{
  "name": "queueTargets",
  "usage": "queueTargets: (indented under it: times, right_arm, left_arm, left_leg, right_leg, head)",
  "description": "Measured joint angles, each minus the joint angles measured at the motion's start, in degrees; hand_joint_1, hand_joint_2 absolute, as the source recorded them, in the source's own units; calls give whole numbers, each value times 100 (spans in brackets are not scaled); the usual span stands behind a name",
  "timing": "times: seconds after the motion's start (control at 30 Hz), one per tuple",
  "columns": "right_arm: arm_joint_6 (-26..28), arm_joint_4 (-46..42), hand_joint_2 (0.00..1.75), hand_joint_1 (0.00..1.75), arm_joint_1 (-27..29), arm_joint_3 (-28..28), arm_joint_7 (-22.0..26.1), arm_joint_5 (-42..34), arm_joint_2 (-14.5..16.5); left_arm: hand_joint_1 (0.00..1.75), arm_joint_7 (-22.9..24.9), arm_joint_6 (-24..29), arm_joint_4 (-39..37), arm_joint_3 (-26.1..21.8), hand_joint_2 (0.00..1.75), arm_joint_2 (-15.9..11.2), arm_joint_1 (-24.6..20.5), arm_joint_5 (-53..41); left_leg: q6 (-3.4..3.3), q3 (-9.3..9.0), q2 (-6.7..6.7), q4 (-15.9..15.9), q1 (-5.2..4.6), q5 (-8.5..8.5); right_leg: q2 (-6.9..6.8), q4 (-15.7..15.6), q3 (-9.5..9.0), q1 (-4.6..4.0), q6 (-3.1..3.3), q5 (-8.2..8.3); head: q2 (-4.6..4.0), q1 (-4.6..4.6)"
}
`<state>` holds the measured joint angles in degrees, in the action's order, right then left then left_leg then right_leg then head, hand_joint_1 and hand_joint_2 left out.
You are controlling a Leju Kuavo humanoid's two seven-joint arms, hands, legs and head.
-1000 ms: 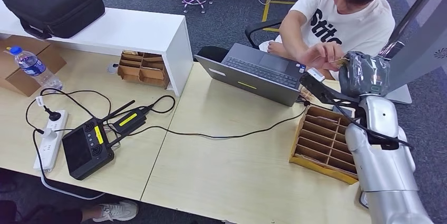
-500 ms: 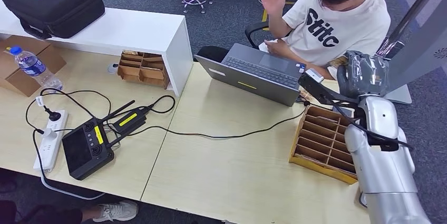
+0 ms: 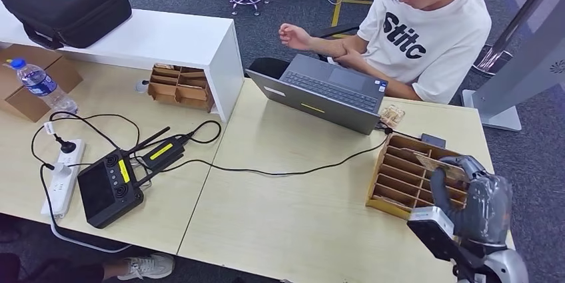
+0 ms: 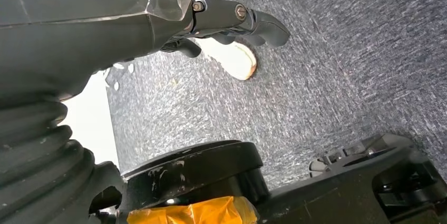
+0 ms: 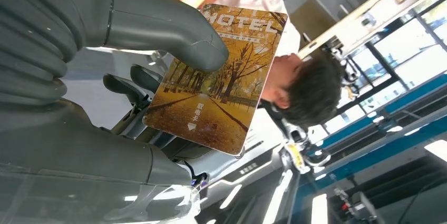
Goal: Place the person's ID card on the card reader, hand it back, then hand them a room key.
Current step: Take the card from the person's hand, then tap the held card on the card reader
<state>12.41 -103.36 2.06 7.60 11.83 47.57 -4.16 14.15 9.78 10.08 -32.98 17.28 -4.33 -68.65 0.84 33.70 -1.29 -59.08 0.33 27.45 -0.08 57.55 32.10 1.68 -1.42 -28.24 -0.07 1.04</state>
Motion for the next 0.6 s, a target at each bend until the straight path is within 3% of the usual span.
queueTargets:
  times: [0.1,0.23,0.33,0.47,0.6]
  right_arm:
    - [-82,-293,175,175,502,-383,237,-1039,42]
    - [-660,-481,175,175,984,-1153,799,-2160,198]
    - [-779,-536,175,175,1183,-1589,837,-1974,344]
    - [-390,-538,175,175,1294,-1922,674,-1135,466]
    - [-333,-538,175,175,1337,-2062,640,-1039,531]
  left_arm:
    - [0,-59,60,0,-111,175,3,18,98]
    - [0,-131,117,0,-253,175,5,40,190]
    - [0,-158,137,0,-335,175,7,51,222]
    - [0,-152,167,0,-406,175,8,62,227]
    - [0,-152,170,0,-428,175,9,66,227]
  left_leg:
    - [0,-2,0,0,0,0]
    - [0,-5,5,0,0,0]
    - [0,-8,7,0,0,0]
    - [1,-9,7,0,0,0]
    - [1,-9,8,0,0,0]
  right_leg:
    - [-2,-1,-2,0,-3,-2]
    - [3,-1,-6,0,-4,-2]
    - [5,-1,-6,0,-3,-2]
    - [6,-1,-7,0,-3,-2]
    - [9,-1,-7,0,-3,-2]
  head:
    - [0,-1]
    - [0,-1]
    - [0,0]
    - [0,-1]
    - [0,-1]
